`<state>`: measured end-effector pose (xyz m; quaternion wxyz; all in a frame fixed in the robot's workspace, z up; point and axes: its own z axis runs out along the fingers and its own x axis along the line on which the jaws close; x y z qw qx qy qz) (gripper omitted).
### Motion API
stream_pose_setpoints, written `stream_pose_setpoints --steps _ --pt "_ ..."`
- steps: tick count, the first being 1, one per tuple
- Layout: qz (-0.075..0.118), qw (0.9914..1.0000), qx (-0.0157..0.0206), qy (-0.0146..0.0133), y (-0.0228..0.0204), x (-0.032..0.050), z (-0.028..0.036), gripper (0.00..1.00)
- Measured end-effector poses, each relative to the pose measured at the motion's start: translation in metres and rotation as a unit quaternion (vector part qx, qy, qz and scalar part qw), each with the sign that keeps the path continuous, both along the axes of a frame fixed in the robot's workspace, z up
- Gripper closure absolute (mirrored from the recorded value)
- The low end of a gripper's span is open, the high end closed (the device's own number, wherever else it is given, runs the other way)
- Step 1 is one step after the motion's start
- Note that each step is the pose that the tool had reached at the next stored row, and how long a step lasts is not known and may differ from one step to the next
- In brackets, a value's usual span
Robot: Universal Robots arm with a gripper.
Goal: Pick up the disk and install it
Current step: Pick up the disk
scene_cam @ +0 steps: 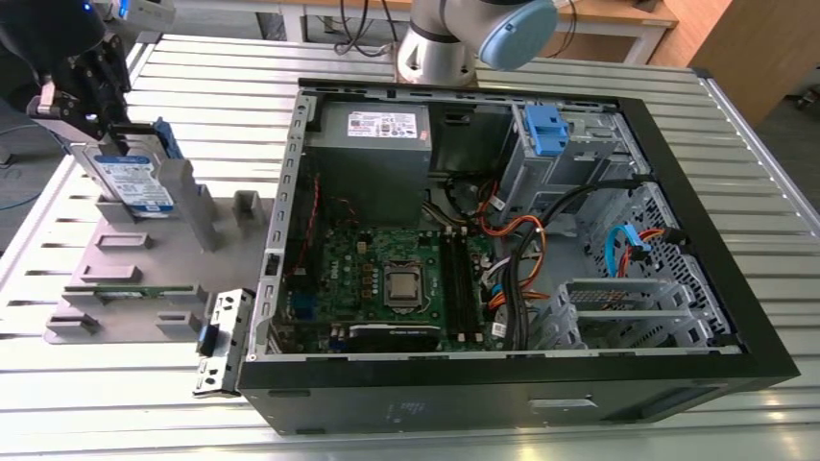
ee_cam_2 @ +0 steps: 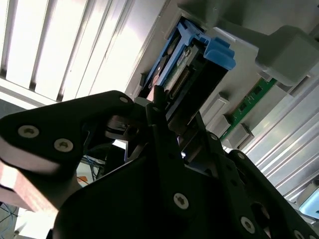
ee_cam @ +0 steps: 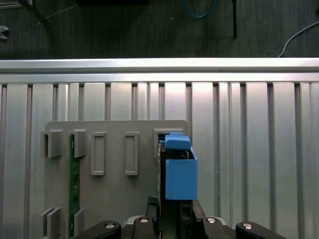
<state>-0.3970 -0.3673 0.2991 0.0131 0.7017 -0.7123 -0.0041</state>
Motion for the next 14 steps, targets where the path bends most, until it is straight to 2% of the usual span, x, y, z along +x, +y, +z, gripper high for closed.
stream_pose_setpoints --steps 6,14 --pt "-0.011 0.99994 0.0000 0.0000 0.0001 0.0001 0.0000 0.65" --pt "-0.011 0.99993 0.0001 -0.0001 0.0001 0.0002 0.0002 0.65"
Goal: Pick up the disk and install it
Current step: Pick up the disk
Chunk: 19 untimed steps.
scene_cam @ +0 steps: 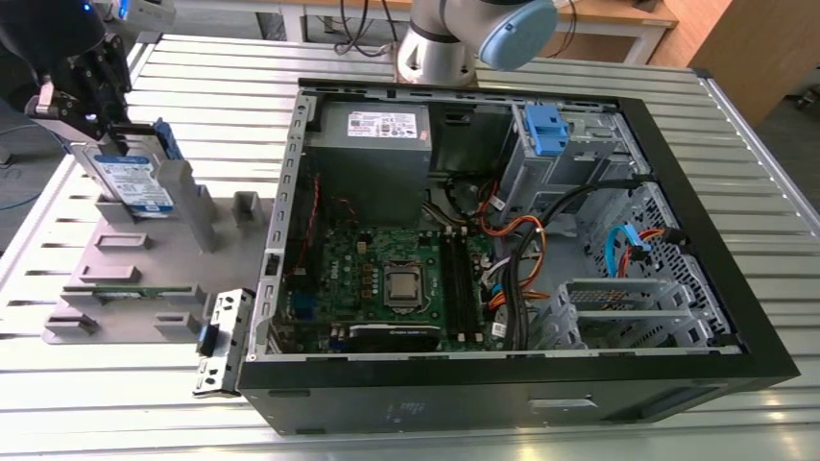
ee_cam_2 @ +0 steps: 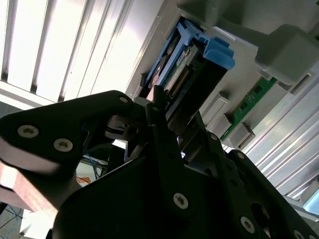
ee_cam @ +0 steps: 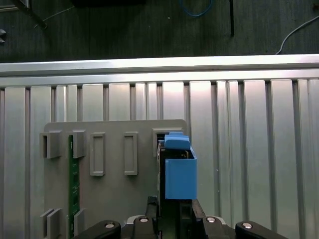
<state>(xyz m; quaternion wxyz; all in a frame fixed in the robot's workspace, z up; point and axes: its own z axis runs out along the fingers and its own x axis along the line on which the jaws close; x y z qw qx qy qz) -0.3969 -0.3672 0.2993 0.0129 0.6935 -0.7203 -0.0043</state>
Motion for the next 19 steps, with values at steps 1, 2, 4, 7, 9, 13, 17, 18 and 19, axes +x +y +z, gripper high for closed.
stream_pose_setpoints --steps 1,2,4,7,9,13,17,18,19 --pt "0.000 1.00000 0.0000 0.0001 0.0000 0.0000 0.0005 0.65" --pt "0.000 1.00000 -0.0001 0.0001 0.0000 0.0000 0.0012 0.65" --pt "0.000 1.00000 0.0000 0.0000 0.0000 0.0000 0.0032 0.65" --pt "0.000 1.00000 0.0000 0.0000 0.0000 0.0000 0.0043 0.65" --pt "0.000 1.00000 -0.0001 0.0001 0.0000 0.0000 0.0045 0.65" --pt "0.000 1.00000 0.0000 0.0000 0.0000 0.0000 0.0045 0.65" --pt "0.000 1.00000 -0.0001 0.0001 0.0000 0.0000 0.0046 0.65" --pt "0.000 1.00000 0.0000 0.0000 0.0000 0.0000 0.0046 0.65" --pt "0.000 1.00000 -0.0002 0.0002 0.0000 -0.0001 0.0051 0.65"
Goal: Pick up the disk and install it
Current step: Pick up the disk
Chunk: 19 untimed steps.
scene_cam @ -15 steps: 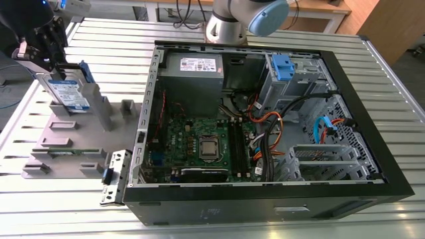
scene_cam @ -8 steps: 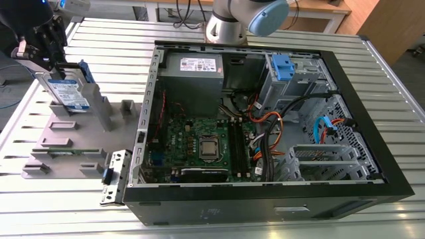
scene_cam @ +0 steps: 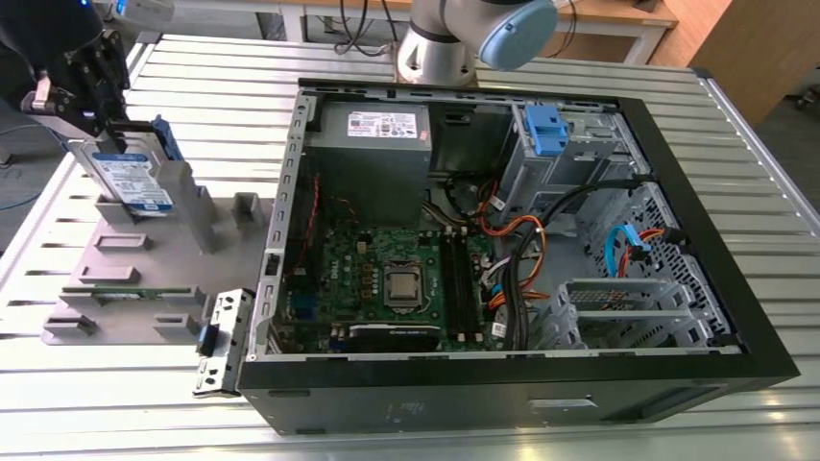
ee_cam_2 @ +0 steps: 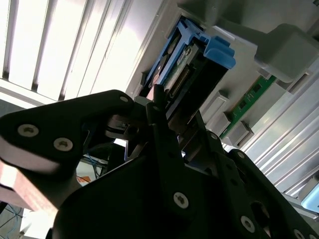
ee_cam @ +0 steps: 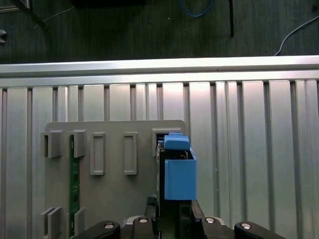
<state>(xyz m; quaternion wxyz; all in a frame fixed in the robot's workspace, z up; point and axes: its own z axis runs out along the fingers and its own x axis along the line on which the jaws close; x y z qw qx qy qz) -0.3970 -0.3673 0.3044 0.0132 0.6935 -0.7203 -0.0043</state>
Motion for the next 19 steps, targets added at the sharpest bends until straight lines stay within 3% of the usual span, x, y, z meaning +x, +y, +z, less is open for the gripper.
stream_pose_setpoints --steps 8,19 --pt "0.000 1.00000 0.0001 -0.0001 0.0000 0.0000 0.0133 0.65" --pt "0.000 1.00000 0.0001 -0.0002 0.0000 0.0000 0.0153 0.65"
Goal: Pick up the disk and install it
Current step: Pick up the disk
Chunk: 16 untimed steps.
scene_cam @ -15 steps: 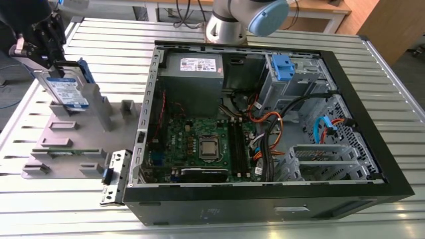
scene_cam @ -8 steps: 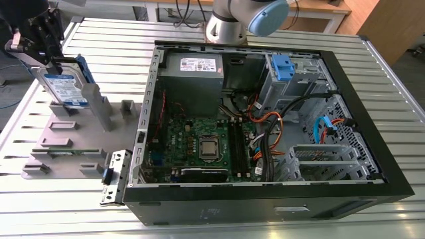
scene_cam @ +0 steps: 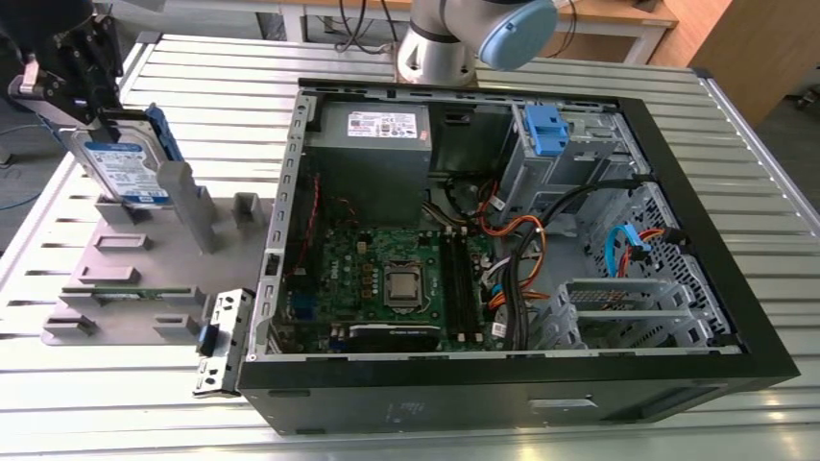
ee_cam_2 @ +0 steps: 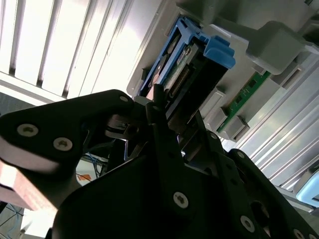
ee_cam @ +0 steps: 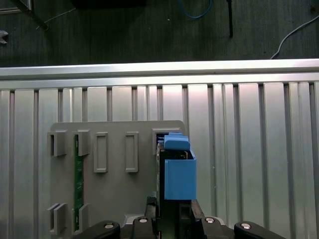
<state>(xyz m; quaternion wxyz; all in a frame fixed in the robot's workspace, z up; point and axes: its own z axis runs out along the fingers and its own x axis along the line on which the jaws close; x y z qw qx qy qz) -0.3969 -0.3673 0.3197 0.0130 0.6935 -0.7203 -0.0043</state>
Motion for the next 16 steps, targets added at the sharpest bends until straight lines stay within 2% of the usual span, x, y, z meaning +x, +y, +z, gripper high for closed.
stream_pose_setpoints --steps 6,16 --pt "0.000 1.00000 0.0000 0.0000 0.0000 0.0000 0.0044 0.65" --pt "0.000 1.00000 0.0000 0.0000 0.0000 0.0000 0.0176 0.65"
